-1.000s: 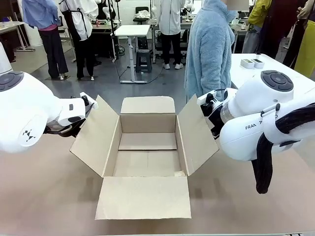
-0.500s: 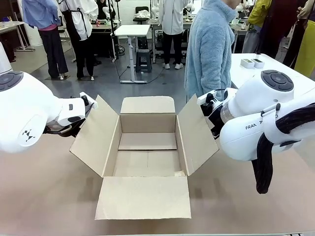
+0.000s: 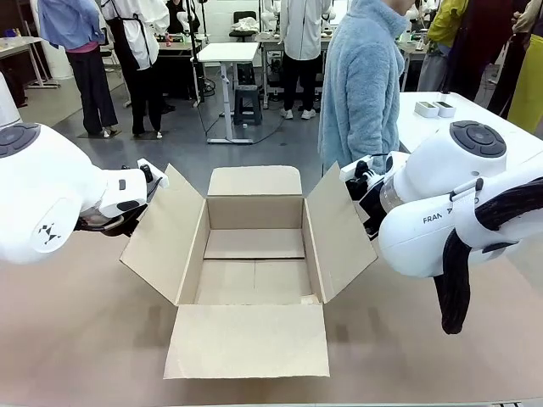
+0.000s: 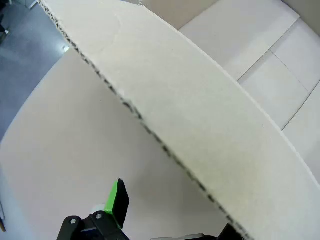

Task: Wrap the clocks to prevent damage.
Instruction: Open the side flaps of the Package Box.

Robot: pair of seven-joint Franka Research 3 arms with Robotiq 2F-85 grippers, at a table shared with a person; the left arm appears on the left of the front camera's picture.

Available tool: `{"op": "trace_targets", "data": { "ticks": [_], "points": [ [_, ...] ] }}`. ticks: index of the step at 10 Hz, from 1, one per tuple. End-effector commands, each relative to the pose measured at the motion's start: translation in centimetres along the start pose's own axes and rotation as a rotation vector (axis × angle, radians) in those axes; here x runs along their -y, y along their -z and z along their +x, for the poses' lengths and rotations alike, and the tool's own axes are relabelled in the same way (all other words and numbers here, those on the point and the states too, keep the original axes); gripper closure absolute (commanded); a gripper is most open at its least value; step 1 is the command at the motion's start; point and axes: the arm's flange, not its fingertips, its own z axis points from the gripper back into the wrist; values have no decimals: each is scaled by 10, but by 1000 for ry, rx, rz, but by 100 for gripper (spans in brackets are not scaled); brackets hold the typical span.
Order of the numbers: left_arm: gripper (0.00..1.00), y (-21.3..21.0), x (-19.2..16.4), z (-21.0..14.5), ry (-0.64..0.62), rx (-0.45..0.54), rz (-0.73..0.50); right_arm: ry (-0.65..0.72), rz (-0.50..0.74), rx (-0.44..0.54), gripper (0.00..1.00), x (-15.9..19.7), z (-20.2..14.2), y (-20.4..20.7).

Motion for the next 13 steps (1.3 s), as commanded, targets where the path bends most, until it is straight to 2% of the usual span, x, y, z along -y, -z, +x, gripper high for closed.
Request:
{"op": "trace_targets", "data": {
  "ticks": [1,2,4,6,8,10,12,13],
  "points": [
    [0,0,0,0,0,0,0,0,0,0,0,0,0,0],
    [0,-6,-22,7,18,-43,-12,52,-20,-4,0,19,4,-6],
    [0,-32,-66,-9,-25,-114,19,132,-32,-40,0,57,-3,-34],
    [0,-78,-96,-4,-50,-113,56,156,-86,-30,0,75,10,-87],
    [0,-148,-92,5,-30,-51,104,72,-148,-14,0,48,35,-154],
    [0,-206,-74,31,26,-28,120,9,-159,-47,0,20,68,-203],
    [0,-249,-48,62,104,-49,132,-41,-203,-80,0,-14,98,-243],
    [0,-257,-44,74,120,-60,131,-36,-208,-93,0,-20,107,-250]
  ]
}}
